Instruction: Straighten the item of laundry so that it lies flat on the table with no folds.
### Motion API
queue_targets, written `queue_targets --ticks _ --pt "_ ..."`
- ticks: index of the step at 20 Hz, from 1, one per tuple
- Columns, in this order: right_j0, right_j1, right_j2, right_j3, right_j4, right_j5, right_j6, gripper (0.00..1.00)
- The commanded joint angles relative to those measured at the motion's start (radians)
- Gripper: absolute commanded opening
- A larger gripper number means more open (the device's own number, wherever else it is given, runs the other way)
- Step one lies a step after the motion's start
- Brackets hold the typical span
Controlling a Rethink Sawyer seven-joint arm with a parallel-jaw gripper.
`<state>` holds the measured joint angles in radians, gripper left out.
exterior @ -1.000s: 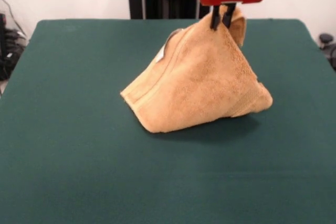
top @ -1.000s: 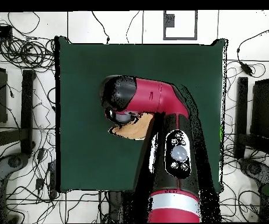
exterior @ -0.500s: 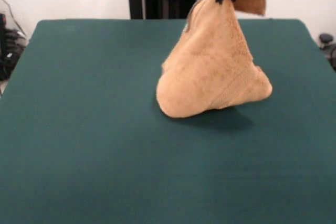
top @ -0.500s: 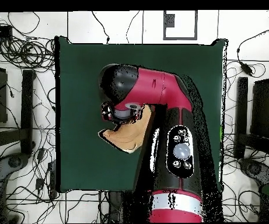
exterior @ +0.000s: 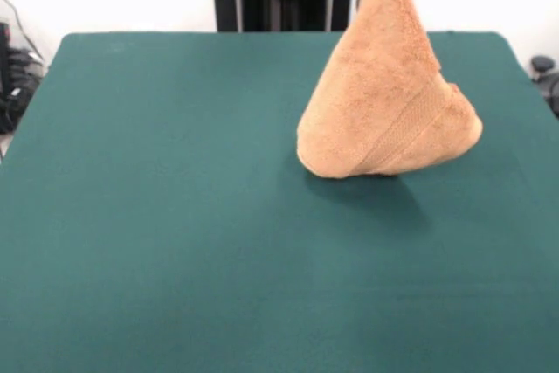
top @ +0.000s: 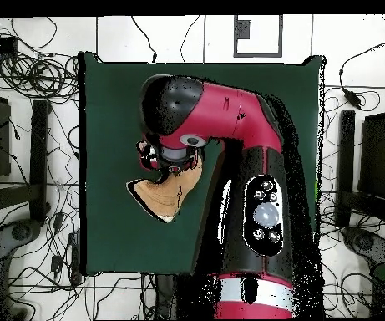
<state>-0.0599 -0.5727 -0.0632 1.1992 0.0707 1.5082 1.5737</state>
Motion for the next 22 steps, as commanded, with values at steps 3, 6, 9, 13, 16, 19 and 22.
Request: queue_targets --ticks 3,6,9,13,16,19,22 --pt "-0.001 -0.023 0.026 0.019 0.051 0.059 0.246 0.00" --pt "-0.001 -0.013 0.027 0.004 0.052 0.057 0.251 0.00" --pt "-0.009 -0.011 0.035 -0.005 0.052 0.041 0.232 0.00" --pt "-0.022 -0.010 0.038 -0.022 0.025 0.030 0.182 0.00" --pt "-0.038 -0.007 0.043 -0.035 0.010 0.034 0.142 0.00" --pt "-0.060 -0.005 0.049 -0.057 -0.014 0.050 0.093 0.00" --pt "-0.085 -0.010 0.055 -0.063 -0.032 0.055 0.045 0.00"
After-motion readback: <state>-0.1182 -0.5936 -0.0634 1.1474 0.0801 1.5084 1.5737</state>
